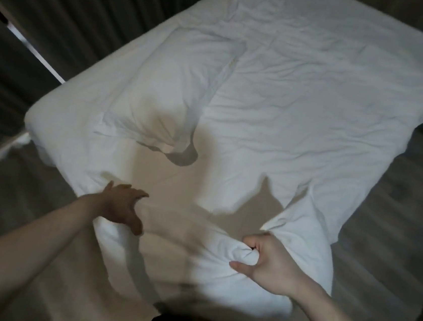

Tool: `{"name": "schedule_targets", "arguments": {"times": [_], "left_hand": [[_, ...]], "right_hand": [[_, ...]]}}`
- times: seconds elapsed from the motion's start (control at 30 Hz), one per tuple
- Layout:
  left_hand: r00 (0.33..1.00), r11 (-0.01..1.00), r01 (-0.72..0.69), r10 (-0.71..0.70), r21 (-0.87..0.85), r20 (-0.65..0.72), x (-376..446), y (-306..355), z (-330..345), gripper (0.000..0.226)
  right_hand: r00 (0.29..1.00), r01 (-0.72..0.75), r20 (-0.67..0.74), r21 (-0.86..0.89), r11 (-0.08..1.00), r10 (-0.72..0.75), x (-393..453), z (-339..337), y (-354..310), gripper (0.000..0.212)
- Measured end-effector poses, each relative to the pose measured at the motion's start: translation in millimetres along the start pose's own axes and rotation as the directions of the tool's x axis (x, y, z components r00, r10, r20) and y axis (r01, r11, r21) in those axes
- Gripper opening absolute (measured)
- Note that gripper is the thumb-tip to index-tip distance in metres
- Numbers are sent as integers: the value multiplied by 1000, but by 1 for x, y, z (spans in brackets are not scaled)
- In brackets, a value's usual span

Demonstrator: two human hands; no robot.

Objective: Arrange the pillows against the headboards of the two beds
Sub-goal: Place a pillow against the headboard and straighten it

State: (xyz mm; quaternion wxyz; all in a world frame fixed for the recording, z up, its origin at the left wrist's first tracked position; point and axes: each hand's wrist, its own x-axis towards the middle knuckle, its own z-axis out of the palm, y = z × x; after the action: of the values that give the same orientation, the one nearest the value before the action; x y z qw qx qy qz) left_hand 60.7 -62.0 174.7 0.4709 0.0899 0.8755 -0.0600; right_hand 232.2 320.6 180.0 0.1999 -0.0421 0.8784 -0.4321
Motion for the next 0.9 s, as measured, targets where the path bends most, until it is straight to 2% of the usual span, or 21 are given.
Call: {"name": "schedule_targets", "arguments": {"times": [0.07,0.17,0.23,0.3,0.4,0.43,0.53,0.57,0.6,0.67,0.77,0.87,0.9], "left_hand": [[998,995,69,-69,79,2,-22,2,6,132],[977,995,75,-86,-62,-195,-58,24,47,116],[909,982,32,-107,-189,-404,-81,49,85,102],[824,964,-4,-147,-266,-548,-99,69,118,85],[756,920,-28,-237,-392,-610,-119,84,148,77],[759,903,-40,-251,-427,-601,-126,85,155,74],[802,860,-120,-210,-495,-559,-148,78,168,66],[812,859,-136,-188,-493,-553,-155,74,171,65],[821,868,-136,-171,-478,-544,-161,70,174,64],[813,894,-99,-180,-437,-554,-174,60,181,64],[702,915,-45,-257,-402,-665,-190,38,205,59],[639,858,-125,-314,-497,-703,-208,29,227,45],[636,830,-146,-338,-538,-693,-215,30,230,42]], "right_hand": [[999,52,20,-118,992,-49,-9,-14,11,66],[997,18,73,-286,958,3,-28,-28,48,66],[998,-13,52,-327,945,31,-46,-33,71,62],[1000,7,-4,-332,943,-9,-65,-38,88,54],[999,-32,-50,-408,912,13,-78,-48,87,35],[998,-59,-42,-430,901,45,-79,-51,83,43],[986,-147,8,-415,898,165,-82,-47,73,97],[982,-153,38,-426,892,187,-82,-44,73,106],[976,-145,72,-476,867,203,-82,-41,71,105],[972,-115,99,-593,797,214,-88,-34,64,83],[992,-80,16,-681,728,124,-111,-24,51,48],[995,-58,-97,-638,768,-6,-140,-24,44,26],[993,-71,-117,-605,793,0,-149,-24,43,22]]}}
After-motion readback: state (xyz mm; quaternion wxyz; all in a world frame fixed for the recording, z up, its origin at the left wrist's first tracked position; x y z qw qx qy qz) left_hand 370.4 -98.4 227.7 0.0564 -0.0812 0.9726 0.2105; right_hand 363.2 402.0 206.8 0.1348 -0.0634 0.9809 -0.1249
